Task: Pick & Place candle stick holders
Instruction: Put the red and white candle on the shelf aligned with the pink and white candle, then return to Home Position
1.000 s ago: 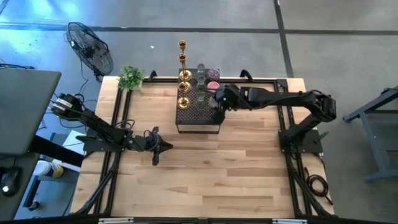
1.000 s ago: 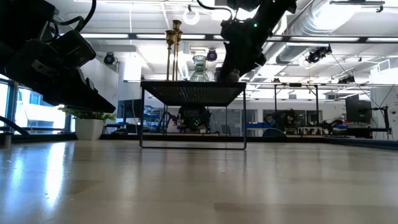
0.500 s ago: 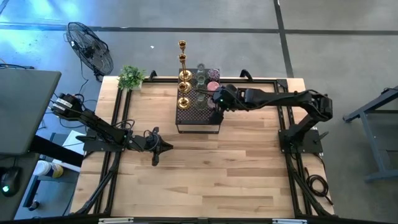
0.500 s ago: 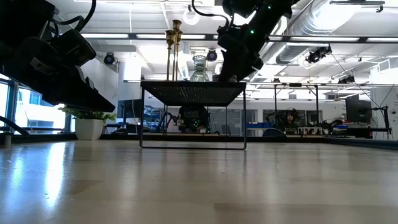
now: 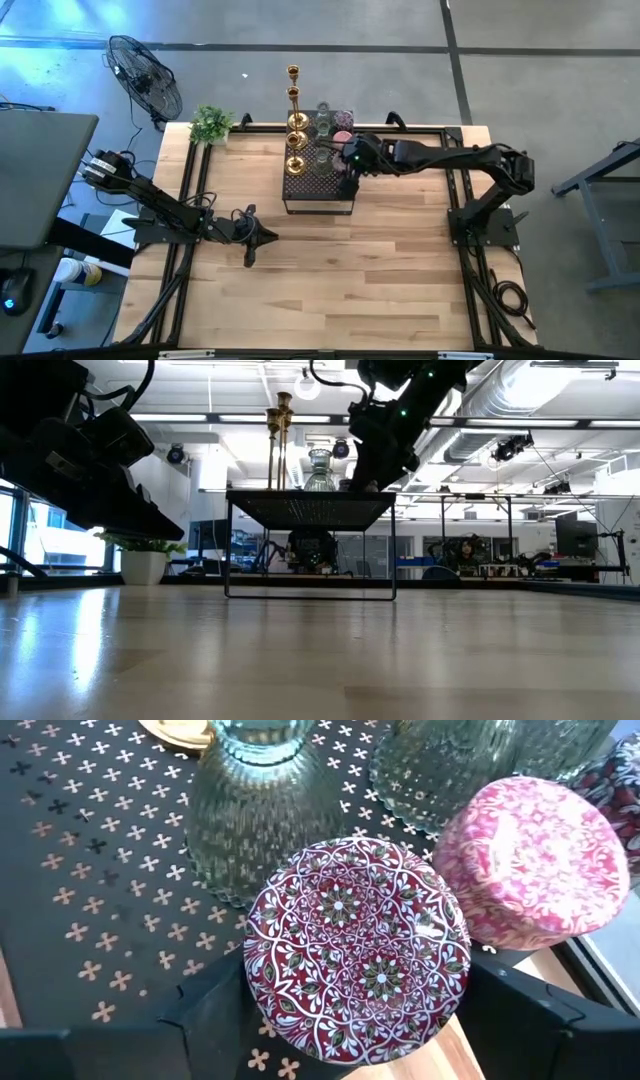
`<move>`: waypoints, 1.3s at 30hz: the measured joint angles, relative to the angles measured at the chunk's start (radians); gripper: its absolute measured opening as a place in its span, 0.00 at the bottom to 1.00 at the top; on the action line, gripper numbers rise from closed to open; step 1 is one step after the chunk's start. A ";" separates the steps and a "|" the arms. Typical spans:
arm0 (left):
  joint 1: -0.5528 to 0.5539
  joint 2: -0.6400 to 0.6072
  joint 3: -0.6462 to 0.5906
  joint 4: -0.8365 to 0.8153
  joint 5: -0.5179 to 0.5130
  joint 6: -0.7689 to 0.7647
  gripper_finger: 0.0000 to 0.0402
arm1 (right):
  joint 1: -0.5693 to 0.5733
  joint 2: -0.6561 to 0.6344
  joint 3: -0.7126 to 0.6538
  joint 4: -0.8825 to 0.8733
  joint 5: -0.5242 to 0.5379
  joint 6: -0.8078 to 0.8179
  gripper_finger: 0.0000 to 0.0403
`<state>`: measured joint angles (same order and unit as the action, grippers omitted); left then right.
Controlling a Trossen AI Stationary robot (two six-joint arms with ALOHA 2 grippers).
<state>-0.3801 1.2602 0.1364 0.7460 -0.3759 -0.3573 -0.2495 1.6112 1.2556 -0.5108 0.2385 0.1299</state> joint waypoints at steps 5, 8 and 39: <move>0.000 0.000 0.000 0.000 0.001 -0.007 0.08 | -0.002 0.000 0.000 0.000 -0.003 0.001 0.78; 0.000 0.000 0.000 0.000 0.001 -0.007 0.08 | -0.005 0.000 0.000 0.001 -0.003 0.002 0.82; 0.417 -0.252 0.000 -0.193 0.346 0.201 0.08 | 0.179 -0.595 -0.623 0.472 -0.069 -0.205 0.16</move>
<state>0.0368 1.0082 0.1364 0.5525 -0.0297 -0.1558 -0.0700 1.0160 0.6326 -0.0388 0.1696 -0.0754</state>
